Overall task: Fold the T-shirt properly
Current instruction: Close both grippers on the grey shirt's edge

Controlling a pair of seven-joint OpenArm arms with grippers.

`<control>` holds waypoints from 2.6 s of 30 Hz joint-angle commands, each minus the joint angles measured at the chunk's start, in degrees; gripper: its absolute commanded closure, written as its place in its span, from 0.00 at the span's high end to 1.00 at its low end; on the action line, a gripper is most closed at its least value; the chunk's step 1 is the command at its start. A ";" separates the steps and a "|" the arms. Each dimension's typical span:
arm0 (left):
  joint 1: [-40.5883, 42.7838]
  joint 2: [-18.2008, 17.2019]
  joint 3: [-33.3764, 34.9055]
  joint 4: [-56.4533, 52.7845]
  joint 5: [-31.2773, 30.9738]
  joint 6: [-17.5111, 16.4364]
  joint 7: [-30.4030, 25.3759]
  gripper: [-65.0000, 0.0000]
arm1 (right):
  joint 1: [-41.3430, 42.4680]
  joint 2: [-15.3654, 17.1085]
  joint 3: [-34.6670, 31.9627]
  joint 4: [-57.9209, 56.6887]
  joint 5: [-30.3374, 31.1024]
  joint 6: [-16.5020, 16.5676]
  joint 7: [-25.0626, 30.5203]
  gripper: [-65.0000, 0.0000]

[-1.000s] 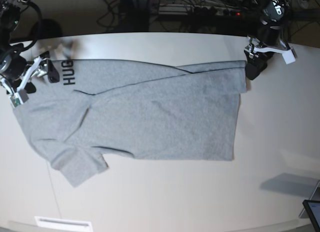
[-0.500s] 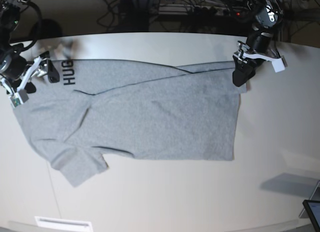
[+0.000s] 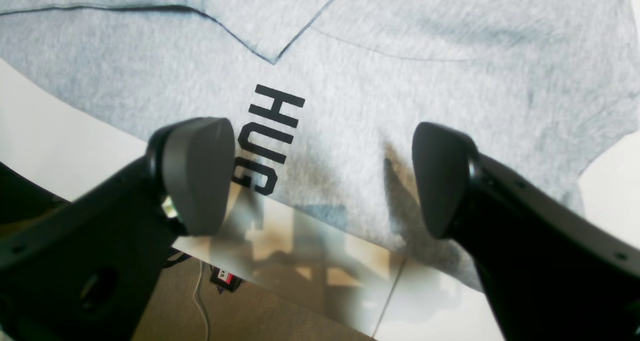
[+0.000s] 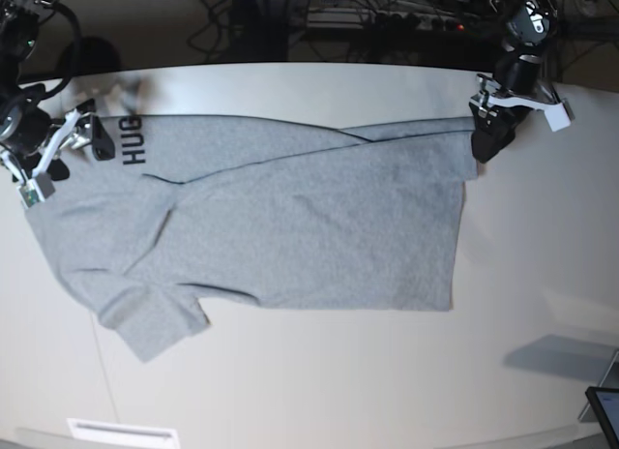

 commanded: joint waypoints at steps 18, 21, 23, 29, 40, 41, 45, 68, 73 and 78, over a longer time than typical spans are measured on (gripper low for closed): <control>-1.58 -0.55 -0.52 -6.22 -1.04 -0.61 -0.72 0.52 | 0.41 -0.24 0.34 0.58 0.95 0.12 1.21 0.79; -1.67 -0.55 -0.52 -6.13 -1.04 -0.70 -0.72 0.52 | 0.41 -0.24 0.34 0.58 0.95 0.12 1.21 0.79; -1.41 -0.55 -0.52 -4.55 -1.04 -0.70 -0.72 0.52 | 0.41 -0.24 0.34 0.58 0.95 0.12 1.21 0.79; -0.70 -0.47 -0.52 0.64 -1.39 -0.61 1.48 0.52 | 0.41 -0.24 0.34 0.58 0.95 0.12 1.21 0.79; -2.28 -0.38 -0.43 -1.21 -1.48 -0.53 1.66 0.52 | 0.41 -0.24 0.34 0.58 0.95 0.12 1.03 0.79; -2.81 -0.38 -0.43 -1.74 -1.39 -0.53 1.66 0.52 | 0.41 -0.24 0.34 0.58 0.95 0.12 1.03 0.79; -3.60 -0.47 1.68 -4.37 -1.13 -0.53 1.66 0.52 | 0.41 -0.24 0.34 0.58 0.95 0.12 1.03 0.79; -5.54 -0.47 3.97 -7.10 -1.04 -0.53 1.48 0.00 | 0.58 -0.24 0.34 -1.89 0.95 0.12 1.12 0.79; -5.71 -0.55 3.88 -6.75 -1.48 -0.53 1.57 0.00 | 0.67 -0.24 0.34 -4.35 0.95 0.12 1.21 0.79; -7.30 -0.55 3.88 -6.75 -1.48 -0.53 1.57 0.00 | 0.67 -0.24 0.34 -4.08 0.95 0.12 1.21 0.79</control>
